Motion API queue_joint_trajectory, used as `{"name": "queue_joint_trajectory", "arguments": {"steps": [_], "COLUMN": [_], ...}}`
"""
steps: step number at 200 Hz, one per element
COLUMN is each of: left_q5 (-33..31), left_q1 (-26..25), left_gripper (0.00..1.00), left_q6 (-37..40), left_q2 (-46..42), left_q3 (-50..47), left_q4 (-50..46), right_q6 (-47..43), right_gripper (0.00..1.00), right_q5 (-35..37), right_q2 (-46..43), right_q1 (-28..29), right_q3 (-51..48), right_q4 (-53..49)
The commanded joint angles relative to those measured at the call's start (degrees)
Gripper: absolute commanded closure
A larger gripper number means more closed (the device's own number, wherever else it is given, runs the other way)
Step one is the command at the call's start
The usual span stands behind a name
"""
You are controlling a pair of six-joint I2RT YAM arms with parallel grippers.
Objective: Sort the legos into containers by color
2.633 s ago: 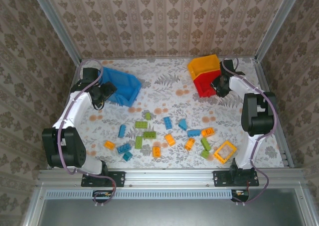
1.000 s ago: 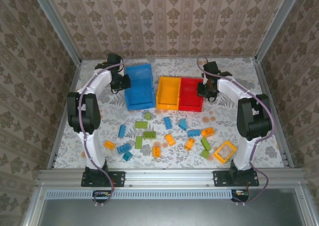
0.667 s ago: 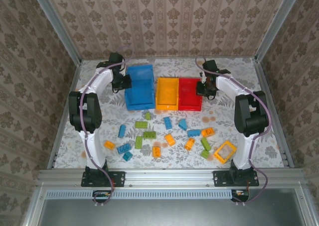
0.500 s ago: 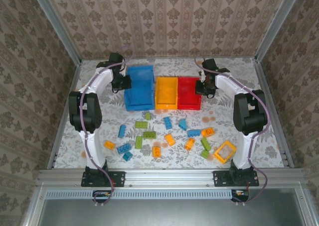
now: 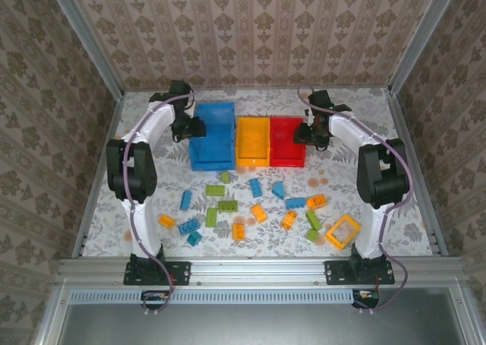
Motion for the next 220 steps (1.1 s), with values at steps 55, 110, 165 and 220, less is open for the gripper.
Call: {"name": "queue_joint_trajectory", "arguments": {"steps": [55, 110, 165, 220], "left_q5": [-1.89, -3.29, -10.01, -2.93], "left_q1": [-0.03, -0.26, -0.15, 5.72], "left_gripper": [0.45, 0.47, 0.37, 0.20], "left_q6": [-6.19, -11.14, -29.36, -43.51], "left_q2": [-15.18, -31.05, -56.69, -62.81], "left_q3": [-6.16, -20.86, -48.50, -62.30], "left_q4": [2.01, -2.56, -15.49, -6.55], "right_q6": [5.23, 5.39, 1.44, -3.05], "right_gripper": [0.45, 0.46, 0.34, 0.18], "right_q5": [4.70, 3.68, -6.68, -13.50], "right_q2": [-16.31, -26.64, -39.19, -36.70], "right_q1": [-0.31, 4.06, 27.27, 42.46], "right_q3": [-5.58, -10.27, -28.22, -35.17], "right_q4": [-2.65, -4.80, 12.87, 30.98]}}
